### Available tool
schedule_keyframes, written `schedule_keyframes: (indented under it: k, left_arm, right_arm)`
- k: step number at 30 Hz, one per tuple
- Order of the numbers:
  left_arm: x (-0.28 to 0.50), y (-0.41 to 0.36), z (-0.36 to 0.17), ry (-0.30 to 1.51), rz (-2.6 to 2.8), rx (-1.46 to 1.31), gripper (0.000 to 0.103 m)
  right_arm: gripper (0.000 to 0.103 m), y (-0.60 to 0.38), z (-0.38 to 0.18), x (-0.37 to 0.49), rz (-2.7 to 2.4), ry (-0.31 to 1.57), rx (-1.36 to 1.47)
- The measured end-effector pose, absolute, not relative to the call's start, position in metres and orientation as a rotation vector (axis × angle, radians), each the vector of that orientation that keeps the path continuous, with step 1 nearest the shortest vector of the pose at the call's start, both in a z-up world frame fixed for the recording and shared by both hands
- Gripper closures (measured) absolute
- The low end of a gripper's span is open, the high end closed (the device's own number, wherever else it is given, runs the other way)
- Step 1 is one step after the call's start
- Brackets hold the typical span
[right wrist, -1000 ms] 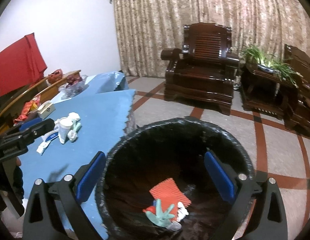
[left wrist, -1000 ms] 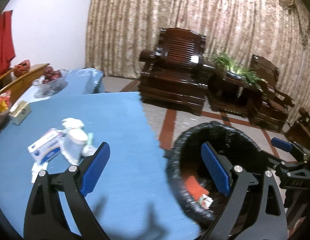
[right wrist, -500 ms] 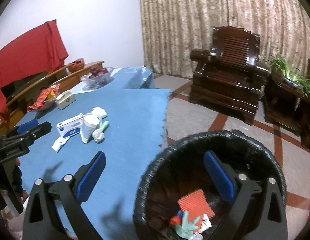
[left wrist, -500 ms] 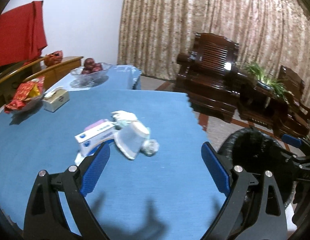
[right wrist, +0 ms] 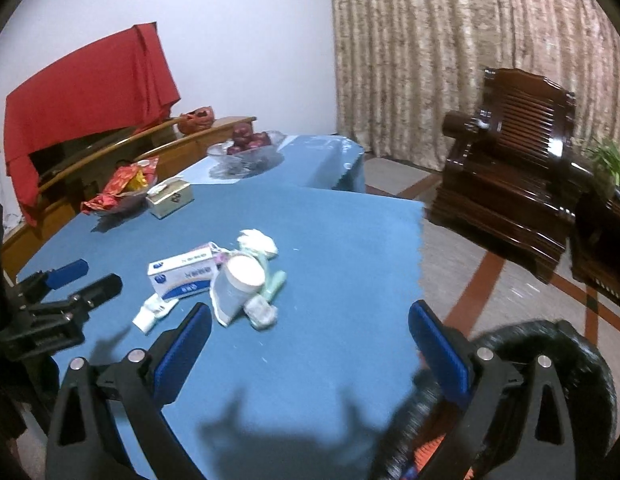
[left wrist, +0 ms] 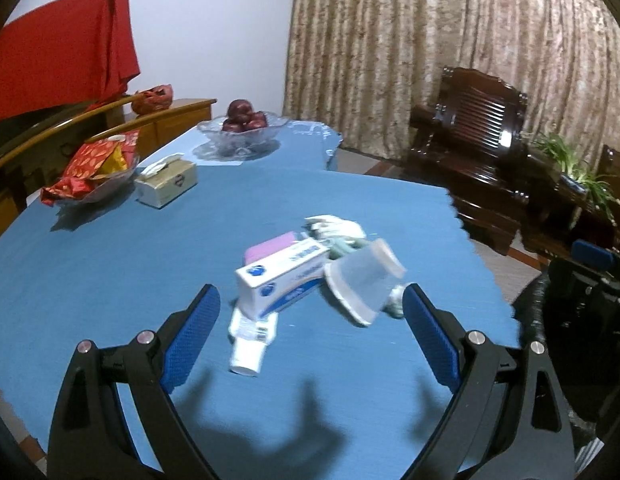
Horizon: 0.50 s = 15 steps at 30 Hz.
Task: Collect trash
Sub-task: 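Move both tools back to the table over the white box and paper cup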
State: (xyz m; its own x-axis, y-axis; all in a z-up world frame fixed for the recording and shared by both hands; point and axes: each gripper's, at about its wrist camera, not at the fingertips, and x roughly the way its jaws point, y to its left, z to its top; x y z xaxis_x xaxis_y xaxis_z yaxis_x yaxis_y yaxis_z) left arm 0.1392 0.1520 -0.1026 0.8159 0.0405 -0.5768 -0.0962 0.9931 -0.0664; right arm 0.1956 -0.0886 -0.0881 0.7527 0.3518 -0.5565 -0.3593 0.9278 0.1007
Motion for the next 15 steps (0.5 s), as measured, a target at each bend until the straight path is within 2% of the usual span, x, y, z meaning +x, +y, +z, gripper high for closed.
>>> schedule_keyframes:
  k: [9, 15]
  left_arm:
    - [0.173, 0.183, -0.13, 0.656, 0.104, -0.098, 0.013]
    - [0.195, 0.196, -0.15, 0.691, 0.097, -0.096, 0.013]
  right_arm:
    - [0.006, -0.047, -0.112, 0.236, 0.425, 0.652, -0.03]
    - [0.01, -0.031, -0.131, 0.256, 0.425, 0.696, -0.033]
